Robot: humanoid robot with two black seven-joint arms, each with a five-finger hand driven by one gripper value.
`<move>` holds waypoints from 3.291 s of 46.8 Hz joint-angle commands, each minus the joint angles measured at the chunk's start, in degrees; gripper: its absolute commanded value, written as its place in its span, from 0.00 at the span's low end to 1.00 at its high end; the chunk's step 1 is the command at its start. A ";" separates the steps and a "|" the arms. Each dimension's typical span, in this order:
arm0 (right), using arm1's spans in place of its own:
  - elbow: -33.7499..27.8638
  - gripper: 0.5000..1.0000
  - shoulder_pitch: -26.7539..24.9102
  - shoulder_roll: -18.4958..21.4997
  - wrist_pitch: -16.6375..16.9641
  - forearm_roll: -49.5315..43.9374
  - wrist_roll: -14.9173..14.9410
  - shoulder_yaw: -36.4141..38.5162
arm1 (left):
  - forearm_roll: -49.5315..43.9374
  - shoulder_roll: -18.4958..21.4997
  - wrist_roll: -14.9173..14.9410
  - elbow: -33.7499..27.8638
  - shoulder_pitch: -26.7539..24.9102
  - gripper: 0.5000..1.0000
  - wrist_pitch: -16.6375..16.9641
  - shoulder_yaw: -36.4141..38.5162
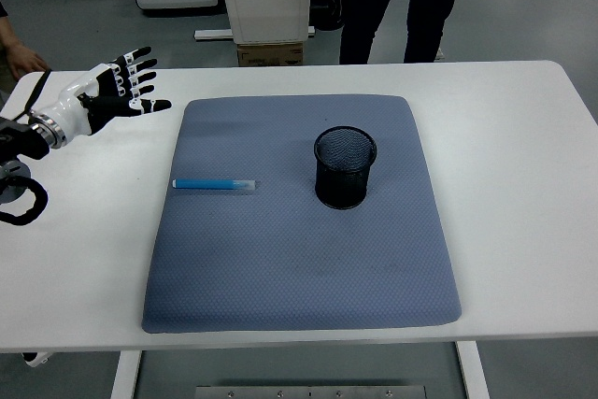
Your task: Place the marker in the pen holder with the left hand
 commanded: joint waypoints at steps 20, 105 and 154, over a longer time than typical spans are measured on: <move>-0.01 1.00 -0.02 0.00 0.00 0.06 0.02 0.00 | 0.55 -0.88 -10.24 -3.91 -10.48 1.00 0.11 20.44; -0.01 1.00 -0.02 0.00 0.00 -0.03 0.02 0.00 | 27.97 -12.66 2.41 -8.13 -28.16 1.00 -5.87 48.05; -0.01 1.00 -0.02 0.00 0.00 -0.03 0.02 0.00 | 32.97 -15.73 2.41 -7.96 -29.12 0.95 -5.69 48.40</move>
